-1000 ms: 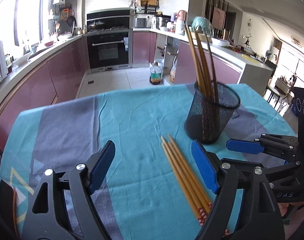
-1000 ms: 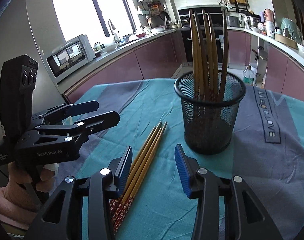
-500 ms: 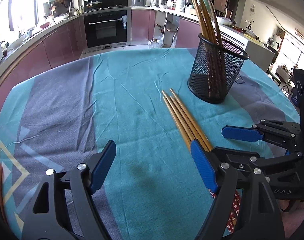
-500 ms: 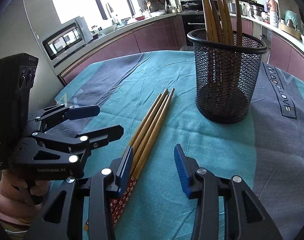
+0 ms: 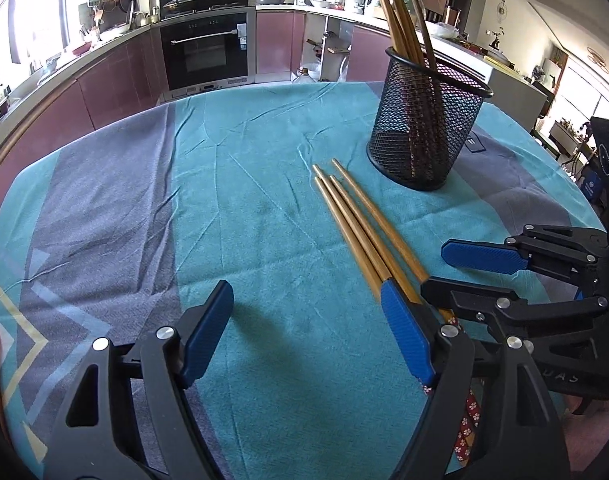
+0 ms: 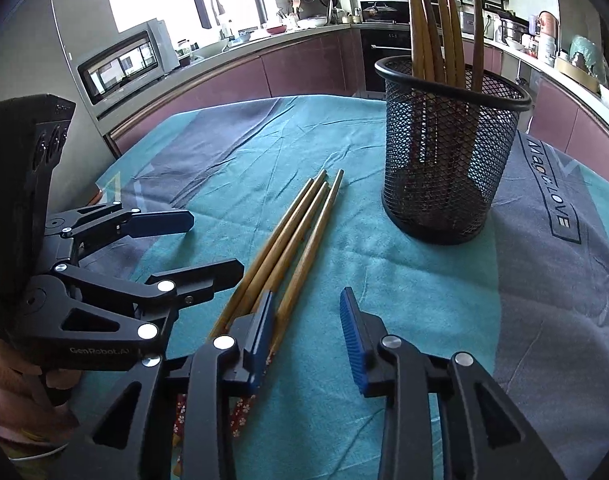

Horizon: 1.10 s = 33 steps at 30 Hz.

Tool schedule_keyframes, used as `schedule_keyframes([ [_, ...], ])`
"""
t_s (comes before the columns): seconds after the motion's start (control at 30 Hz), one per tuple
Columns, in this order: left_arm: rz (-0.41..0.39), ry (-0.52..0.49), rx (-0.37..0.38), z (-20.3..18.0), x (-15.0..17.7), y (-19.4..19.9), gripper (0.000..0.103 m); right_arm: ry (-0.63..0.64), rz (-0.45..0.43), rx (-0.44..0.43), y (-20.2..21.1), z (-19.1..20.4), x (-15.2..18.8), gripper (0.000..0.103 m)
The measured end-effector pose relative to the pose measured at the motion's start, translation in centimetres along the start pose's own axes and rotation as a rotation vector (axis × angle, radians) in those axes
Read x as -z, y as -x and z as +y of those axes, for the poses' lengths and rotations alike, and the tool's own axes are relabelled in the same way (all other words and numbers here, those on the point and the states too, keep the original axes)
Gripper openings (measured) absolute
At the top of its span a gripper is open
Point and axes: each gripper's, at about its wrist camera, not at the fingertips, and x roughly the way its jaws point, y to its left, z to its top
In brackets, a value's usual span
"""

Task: Organize utensils
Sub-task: 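Move both open grippers back down to the loose chopsticks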

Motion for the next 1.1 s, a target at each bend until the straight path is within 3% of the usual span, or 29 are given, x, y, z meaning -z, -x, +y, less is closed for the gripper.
schedule_keyframes([
  [0.3, 0.009, -0.024, 0.002, -0.8, -0.1, -0.6, 0.075, -0.036, 0.0, -0.038, 0.2, -1.0, 0.2, 0.025],
  [0.77, 0.028, -0.048, 0.025, -1.5, -0.2, -0.8, 0.061, -0.055, -0.002, -0.054, 0.5, -1.7, 0.2, 0.024],
  [1.1, 0.033, -0.055, 0.024, -1.1, -0.3, -1.0, 0.045, -0.039, 0.001, -0.049, 0.1, -1.4, -0.3, 0.024],
])
